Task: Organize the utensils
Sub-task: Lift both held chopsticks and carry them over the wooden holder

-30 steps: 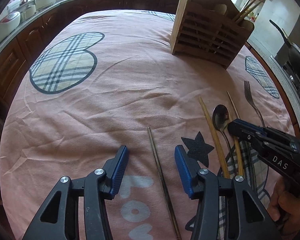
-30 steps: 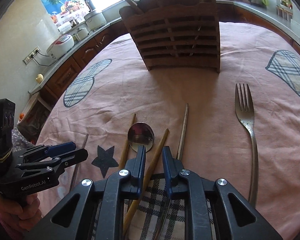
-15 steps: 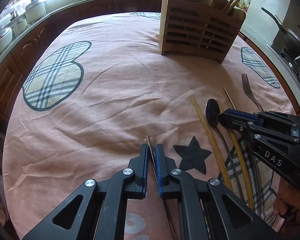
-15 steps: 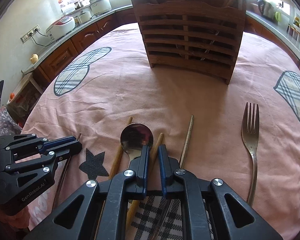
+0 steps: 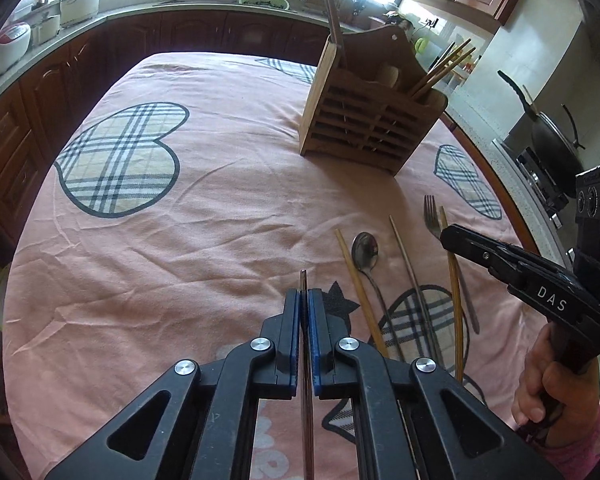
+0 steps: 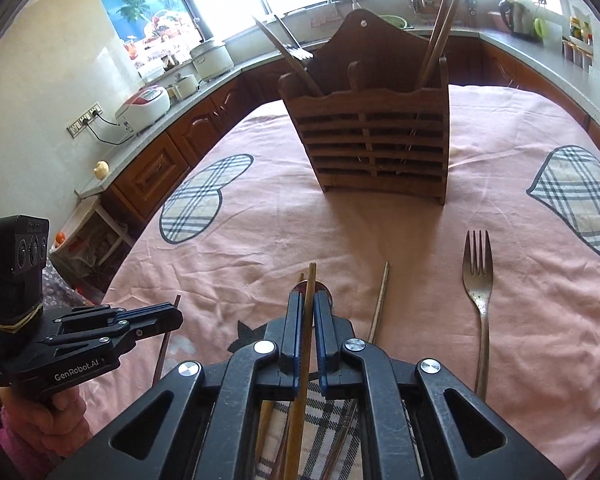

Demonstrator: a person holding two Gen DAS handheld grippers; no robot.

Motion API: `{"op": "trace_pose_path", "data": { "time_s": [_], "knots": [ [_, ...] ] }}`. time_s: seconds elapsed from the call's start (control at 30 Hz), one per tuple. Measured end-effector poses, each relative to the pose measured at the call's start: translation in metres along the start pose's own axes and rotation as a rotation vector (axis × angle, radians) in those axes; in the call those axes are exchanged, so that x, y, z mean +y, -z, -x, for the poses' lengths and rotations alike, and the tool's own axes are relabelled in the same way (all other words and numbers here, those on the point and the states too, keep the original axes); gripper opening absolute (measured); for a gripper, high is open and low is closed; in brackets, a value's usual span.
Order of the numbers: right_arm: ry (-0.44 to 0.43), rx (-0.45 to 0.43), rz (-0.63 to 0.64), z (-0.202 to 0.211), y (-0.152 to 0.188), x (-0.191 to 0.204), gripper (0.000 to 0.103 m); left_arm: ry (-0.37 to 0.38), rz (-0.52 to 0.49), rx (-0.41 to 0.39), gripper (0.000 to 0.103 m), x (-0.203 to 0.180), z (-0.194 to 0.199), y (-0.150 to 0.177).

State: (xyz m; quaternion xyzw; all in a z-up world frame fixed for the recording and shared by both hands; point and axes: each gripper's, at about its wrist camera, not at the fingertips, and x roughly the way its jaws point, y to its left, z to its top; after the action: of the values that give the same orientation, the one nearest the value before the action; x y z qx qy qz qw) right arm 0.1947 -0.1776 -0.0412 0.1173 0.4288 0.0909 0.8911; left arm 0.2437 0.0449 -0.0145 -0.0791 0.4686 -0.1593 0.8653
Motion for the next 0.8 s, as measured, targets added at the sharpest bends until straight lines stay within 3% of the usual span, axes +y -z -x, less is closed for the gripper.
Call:
{"op": "trace_pose_path", "data": {
  "time_s": [0.43,0.8],
  "knots": [
    [0.005,-0.151,0.016,0.064,-0.007,0.012,0.005,0.019,-0.015,-0.141,0.003,-0.009,0.083,0.017],
    [0.012,-0.244,0.03,0.102,-0.01,0.021,0.005,0.033,-0.022,-0.211,0.003,-0.007,0.122,0.025]
  ]
}}
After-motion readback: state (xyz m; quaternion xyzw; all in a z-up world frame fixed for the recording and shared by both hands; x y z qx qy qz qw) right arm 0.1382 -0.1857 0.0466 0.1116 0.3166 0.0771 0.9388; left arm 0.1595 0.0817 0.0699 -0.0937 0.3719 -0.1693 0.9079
